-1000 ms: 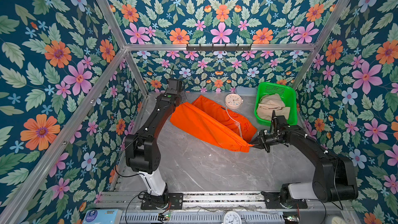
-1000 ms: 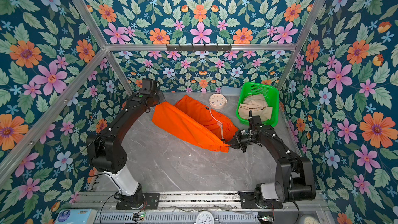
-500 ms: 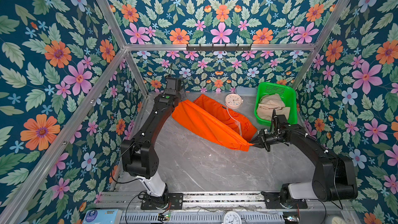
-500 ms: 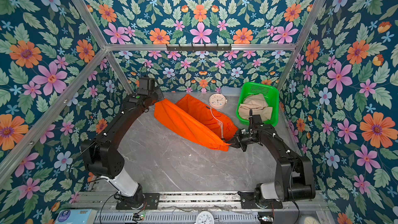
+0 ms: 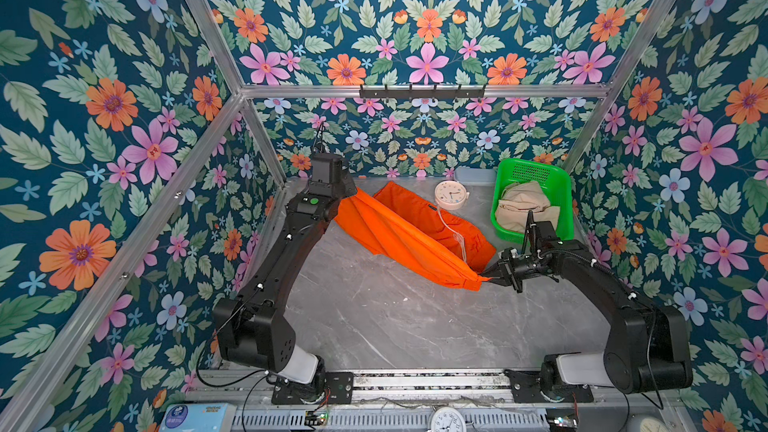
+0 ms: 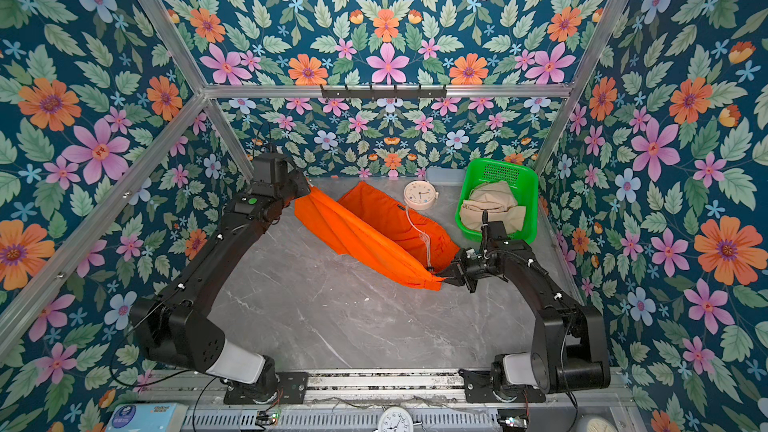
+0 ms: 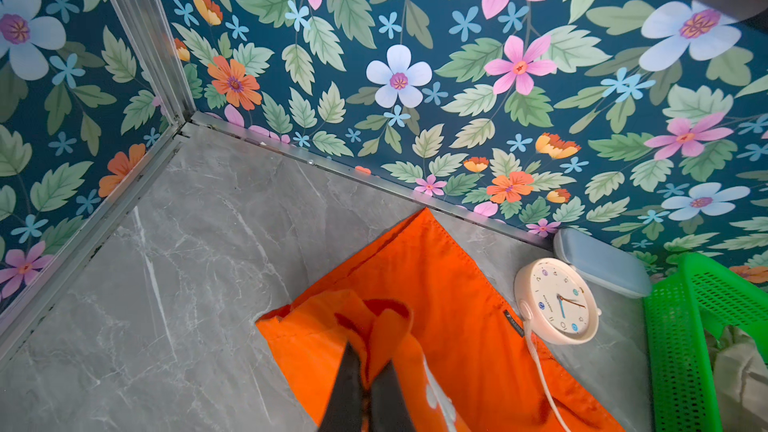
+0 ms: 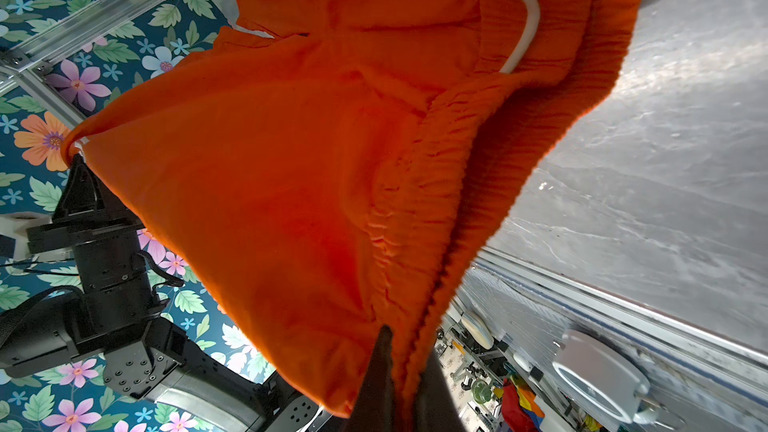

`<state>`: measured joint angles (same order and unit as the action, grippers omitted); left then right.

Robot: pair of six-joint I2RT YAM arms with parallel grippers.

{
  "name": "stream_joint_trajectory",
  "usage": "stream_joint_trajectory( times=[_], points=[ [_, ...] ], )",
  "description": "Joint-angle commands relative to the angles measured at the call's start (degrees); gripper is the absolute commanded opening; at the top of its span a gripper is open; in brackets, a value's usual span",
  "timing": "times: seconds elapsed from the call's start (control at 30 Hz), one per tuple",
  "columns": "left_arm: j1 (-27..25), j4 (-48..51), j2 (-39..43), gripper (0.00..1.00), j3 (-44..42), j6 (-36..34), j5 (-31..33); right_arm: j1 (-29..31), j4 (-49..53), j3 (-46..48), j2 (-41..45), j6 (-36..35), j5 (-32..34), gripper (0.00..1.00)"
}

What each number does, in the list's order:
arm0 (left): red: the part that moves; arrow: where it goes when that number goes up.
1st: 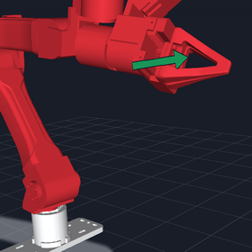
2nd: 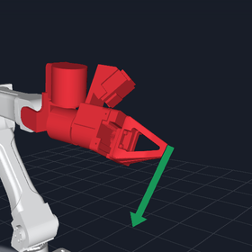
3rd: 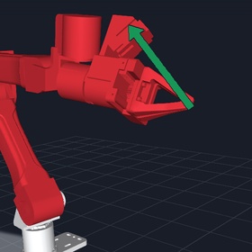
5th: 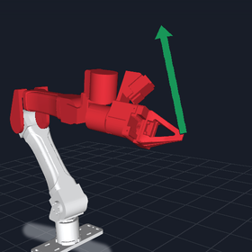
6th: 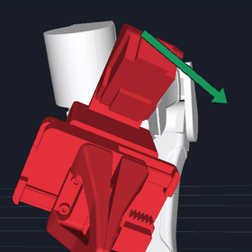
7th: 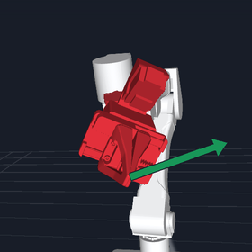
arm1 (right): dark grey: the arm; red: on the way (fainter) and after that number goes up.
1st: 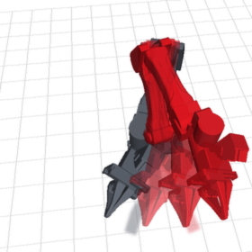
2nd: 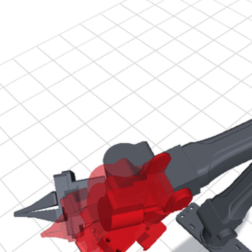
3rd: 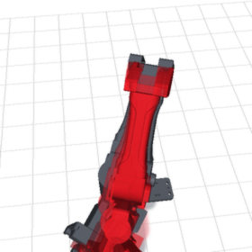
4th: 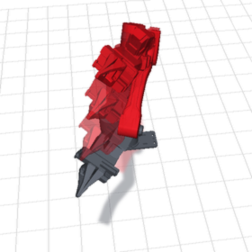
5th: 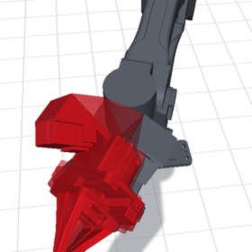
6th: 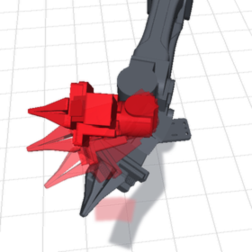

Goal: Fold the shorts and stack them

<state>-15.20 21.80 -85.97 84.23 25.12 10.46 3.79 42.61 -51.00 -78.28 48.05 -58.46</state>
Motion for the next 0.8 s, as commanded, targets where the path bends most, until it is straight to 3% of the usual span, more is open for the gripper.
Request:
stream_joint_trajectory(
  times=[0.0,0.27,0.77],
  points=[
    [-0.02,-4.17,1.53,0.00,-0.96,-1.72,1.96,-0.01,2.12,-0.20,0.44,0.03,-0.05,0.00],
    [-0.07,-4.80,4.94,0.00,-2.59,-4.27,3.51,-0.01,2.64,-0.38,2.89,1.16,0.58,0.00],
    [-0.01,-5.59,-4.36,0.00,1.32,-5.74,4.97,-0.22,2.47,-2.48,-2.04,-0.92,0.28,0.00]
  ],
)
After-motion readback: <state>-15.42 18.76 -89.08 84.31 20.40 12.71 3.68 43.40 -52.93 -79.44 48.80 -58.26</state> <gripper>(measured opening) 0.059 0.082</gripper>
